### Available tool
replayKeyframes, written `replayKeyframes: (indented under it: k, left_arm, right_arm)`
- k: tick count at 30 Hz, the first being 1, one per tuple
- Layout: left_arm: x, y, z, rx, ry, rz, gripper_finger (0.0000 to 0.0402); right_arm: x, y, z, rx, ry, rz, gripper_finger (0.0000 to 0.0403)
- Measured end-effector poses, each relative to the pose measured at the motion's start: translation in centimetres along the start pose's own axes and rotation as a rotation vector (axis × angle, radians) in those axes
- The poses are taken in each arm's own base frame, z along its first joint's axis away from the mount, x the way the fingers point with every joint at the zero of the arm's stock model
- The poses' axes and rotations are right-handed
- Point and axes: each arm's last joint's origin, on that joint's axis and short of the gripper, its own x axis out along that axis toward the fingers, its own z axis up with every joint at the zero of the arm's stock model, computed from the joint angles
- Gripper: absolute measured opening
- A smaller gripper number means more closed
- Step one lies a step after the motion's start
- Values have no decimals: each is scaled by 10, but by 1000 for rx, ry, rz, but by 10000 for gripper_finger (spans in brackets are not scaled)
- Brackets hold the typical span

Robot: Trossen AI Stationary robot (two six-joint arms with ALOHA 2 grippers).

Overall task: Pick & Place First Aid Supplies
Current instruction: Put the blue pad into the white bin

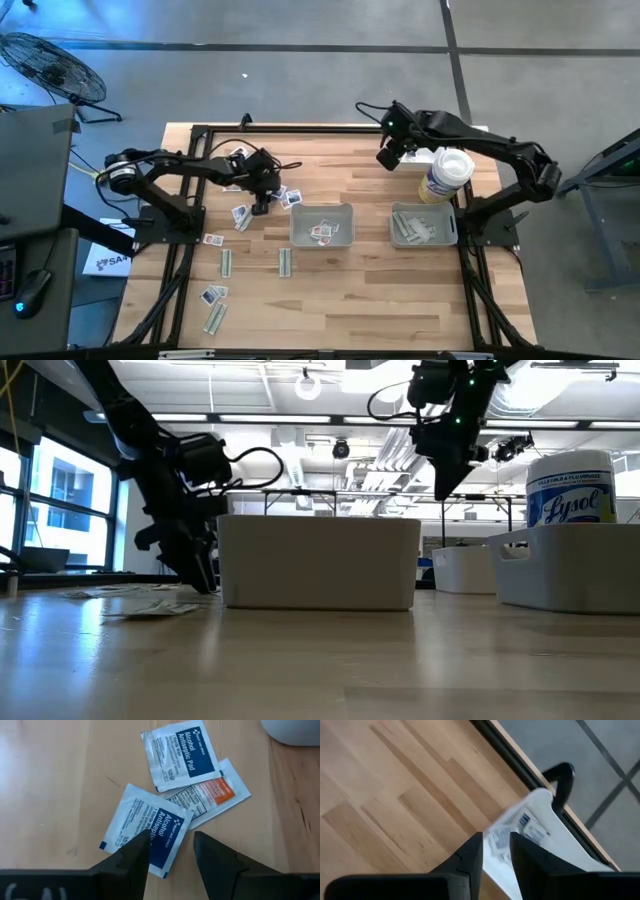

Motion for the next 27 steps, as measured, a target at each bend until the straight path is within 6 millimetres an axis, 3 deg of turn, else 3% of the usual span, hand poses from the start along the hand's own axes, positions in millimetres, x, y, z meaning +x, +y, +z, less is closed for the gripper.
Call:
replayKeyframes:
  k: [8,18,22,27]
  left_arm:
    - [11,0,-5,-10,49,-18,139]
    - [16,1,-7,-40,71,0,12]
    - [16,1,-5,-68,72,11,8]
    - [2,5,9,-117,45,29,2]
  right_arm:
    - [1,8,-1,-22,-13,13,87]
    - [-4,23,-3,-72,-29,41,87]
    - [-7,32,-4,-101,-38,55,87]
    - [-10,43,-6,-142,-51,77,87]
